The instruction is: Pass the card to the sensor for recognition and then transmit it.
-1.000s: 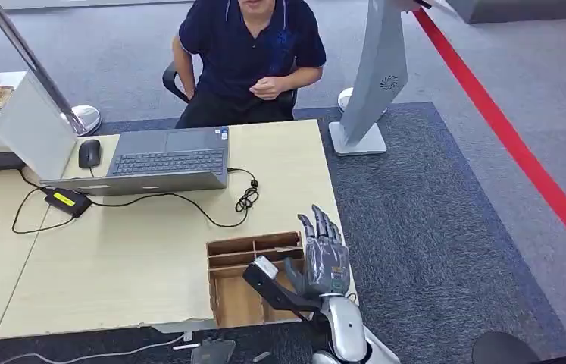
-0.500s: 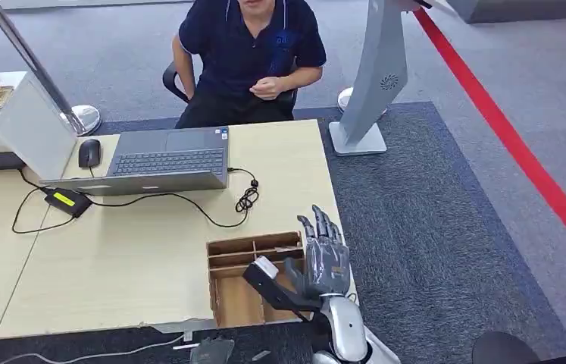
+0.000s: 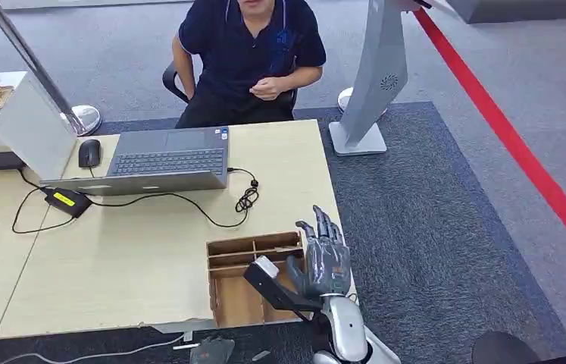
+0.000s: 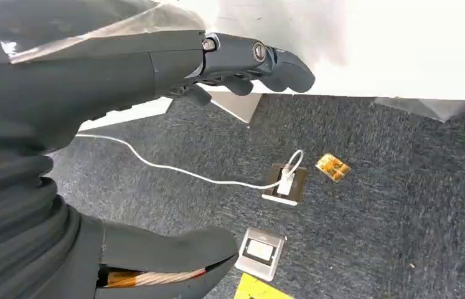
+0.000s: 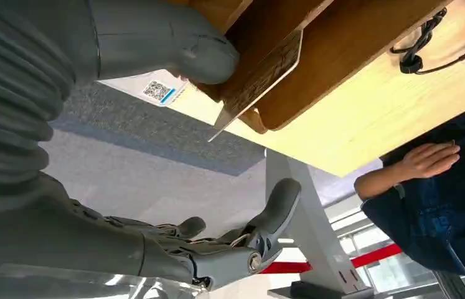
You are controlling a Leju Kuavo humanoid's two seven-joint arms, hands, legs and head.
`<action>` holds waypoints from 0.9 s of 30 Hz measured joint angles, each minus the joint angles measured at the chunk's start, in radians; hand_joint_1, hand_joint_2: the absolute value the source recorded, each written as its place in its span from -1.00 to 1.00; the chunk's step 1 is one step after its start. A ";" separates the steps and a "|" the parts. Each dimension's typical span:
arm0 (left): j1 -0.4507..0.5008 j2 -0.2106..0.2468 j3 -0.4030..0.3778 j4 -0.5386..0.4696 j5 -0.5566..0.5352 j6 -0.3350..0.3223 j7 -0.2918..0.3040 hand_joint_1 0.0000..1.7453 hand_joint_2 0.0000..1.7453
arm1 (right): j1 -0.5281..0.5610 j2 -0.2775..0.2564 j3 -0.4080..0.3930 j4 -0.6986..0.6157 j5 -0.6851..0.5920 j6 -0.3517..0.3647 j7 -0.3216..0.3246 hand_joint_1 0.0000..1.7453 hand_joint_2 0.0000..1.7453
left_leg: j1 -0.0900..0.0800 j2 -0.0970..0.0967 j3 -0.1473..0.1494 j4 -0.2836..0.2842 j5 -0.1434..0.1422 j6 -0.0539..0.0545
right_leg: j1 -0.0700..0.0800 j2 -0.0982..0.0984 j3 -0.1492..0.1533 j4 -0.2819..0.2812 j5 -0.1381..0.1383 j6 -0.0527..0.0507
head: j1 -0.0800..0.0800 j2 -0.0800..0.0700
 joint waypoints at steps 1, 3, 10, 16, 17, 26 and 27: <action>0.000 0.000 0.000 0.000 0.000 0.000 0.000 -1.00 1.00 | 0.000 0.000 0.000 0.000 0.000 0.000 0.000 -0.40 1.00 | 0.000 0.000 0.000 0.000 0.000 0.000 | 0.000 0.000 0.000 0.000 0.000 0.000 | 0.000 0.000; 0.000 0.000 0.000 0.000 0.000 0.000 0.000 -1.00 1.00 | 0.000 0.000 0.000 0.000 0.000 0.000 0.000 -0.42 1.00 | 0.000 0.000 0.000 0.000 0.000 0.000 | 0.000 0.000 0.000 0.000 0.000 0.000 | 0.000 0.000; 0.004 0.000 0.000 0.000 -0.003 -0.003 0.000 -1.00 1.00 | 0.001 0.000 0.000 0.000 -0.005 0.000 0.000 -0.40 1.00 | 0.000 0.000 0.000 0.000 0.000 0.000 | 0.000 0.000 0.000 0.000 0.000 0.000 | 0.000 0.000; 0.005 0.000 0.000 0.000 -0.009 -0.012 0.003 -1.00 1.00 | 0.002 0.002 0.001 0.010 -0.026 -0.005 -0.002 -0.44 1.00 | 0.000 0.000 0.000 0.000 0.000 0.000 | 0.000 0.000 0.000 0.000 0.000 0.000 | 0.000 0.000; 0.005 0.000 0.000 0.000 -0.009 -0.012 0.003 -1.00 1.00 | 0.002 0.002 0.001 0.012 -0.030 -0.006 -0.005 -0.42 1.00 | 0.000 0.000 0.000 0.000 0.000 0.000 | 0.000 0.000 0.000 0.000 0.000 0.000 | 0.000 0.000; 0.009 0.000 0.000 0.000 -0.016 -0.015 0.006 -1.00 1.00 | 0.002 0.011 0.004 0.042 -0.047 -0.027 -0.012 -0.46 1.00 | 0.000 0.000 0.000 0.000 0.000 0.000 | 0.000 0.000 0.000 0.000 0.000 0.000 | 0.000 0.000; 0.009 0.001 0.000 0.000 -0.016 -0.015 0.006 -1.00 1.00 | 0.002 0.012 0.004 0.044 -0.048 -0.028 -0.013 -0.46 1.00 | 0.000 0.000 0.000 0.000 0.000 0.000 | 0.000 0.000 0.000 0.000 0.000 0.000 | 0.000 0.000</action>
